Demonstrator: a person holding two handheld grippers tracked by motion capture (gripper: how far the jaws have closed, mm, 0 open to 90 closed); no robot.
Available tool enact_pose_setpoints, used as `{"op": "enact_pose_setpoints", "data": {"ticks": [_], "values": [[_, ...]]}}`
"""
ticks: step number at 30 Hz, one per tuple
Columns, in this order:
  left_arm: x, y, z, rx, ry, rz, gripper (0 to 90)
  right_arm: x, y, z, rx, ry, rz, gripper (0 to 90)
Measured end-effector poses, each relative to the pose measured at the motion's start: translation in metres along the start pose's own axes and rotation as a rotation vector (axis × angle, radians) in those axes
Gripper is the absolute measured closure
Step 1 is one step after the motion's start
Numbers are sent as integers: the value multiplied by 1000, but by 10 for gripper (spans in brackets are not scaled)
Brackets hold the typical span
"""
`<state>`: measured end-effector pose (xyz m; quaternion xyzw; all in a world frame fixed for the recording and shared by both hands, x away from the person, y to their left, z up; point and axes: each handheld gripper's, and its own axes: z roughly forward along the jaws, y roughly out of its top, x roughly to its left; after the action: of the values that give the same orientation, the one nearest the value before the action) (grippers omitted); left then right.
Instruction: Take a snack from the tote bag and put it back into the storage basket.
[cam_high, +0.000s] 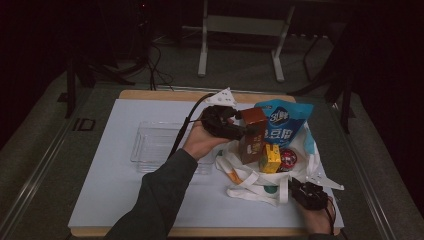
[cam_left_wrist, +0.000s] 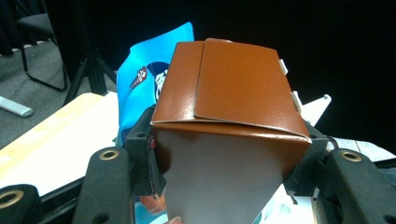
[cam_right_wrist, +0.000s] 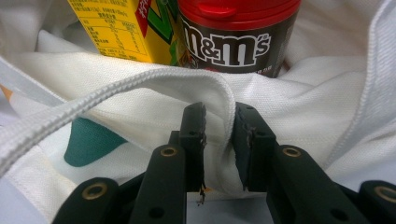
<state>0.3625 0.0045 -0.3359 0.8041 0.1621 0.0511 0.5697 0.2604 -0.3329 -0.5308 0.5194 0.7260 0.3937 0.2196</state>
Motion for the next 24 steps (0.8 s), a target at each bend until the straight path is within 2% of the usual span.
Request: {"op": "enact_pose_setpoints", "data": {"ticks": [4, 10, 24], "values": [[-2, 1, -9, 3, -1, 19, 426, 0, 0, 0, 1, 0, 0, 744], [-1, 4, -24, -5, 8, 25, 427, 0, 0, 0, 2, 0, 1, 747], [3, 1, -51, -33, -30, 39, 428, 0, 0, 0, 2, -1, 1, 748]]}}
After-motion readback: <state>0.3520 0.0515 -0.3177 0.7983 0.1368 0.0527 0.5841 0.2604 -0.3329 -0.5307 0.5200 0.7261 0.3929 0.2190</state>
